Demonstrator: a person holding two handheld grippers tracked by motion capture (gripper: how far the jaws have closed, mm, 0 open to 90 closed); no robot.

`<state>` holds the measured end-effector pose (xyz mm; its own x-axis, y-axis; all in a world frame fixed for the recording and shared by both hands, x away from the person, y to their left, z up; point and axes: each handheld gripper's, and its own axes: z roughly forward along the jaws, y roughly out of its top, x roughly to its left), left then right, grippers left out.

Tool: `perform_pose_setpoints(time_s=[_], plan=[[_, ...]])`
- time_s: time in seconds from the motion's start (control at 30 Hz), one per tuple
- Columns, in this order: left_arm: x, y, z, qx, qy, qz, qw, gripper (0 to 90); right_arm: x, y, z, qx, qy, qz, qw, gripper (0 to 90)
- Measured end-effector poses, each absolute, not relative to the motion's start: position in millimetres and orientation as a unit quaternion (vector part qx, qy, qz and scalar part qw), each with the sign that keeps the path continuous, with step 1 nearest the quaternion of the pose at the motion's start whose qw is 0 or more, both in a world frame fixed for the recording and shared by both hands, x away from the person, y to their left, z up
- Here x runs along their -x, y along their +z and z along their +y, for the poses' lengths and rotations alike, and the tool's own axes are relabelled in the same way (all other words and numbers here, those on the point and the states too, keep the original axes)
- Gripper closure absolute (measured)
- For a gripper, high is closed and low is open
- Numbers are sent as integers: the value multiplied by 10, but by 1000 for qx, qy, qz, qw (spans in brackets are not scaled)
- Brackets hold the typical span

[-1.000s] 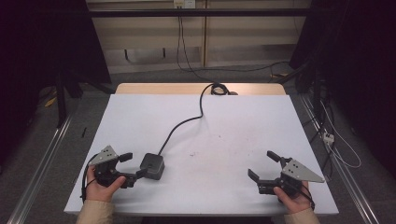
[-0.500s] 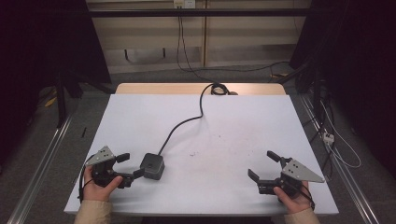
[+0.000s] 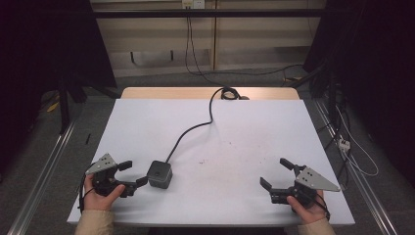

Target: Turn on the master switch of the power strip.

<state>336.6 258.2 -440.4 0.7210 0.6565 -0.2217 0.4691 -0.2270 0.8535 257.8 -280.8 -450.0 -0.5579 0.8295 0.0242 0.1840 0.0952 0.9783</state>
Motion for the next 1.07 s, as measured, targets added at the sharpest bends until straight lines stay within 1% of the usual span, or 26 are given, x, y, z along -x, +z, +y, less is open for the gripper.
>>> perform_pose_setpoints(time_s=[0.63,1.07], plan=[[-3353,-4431,2688,-772,95,370,508,64,-2575,-4501,-2820,-375,560,680,289,29],[-3360,-4434,2668,-775,93,369,504,64,-2573,-4503,-2822,-376,558,681,290,29]])
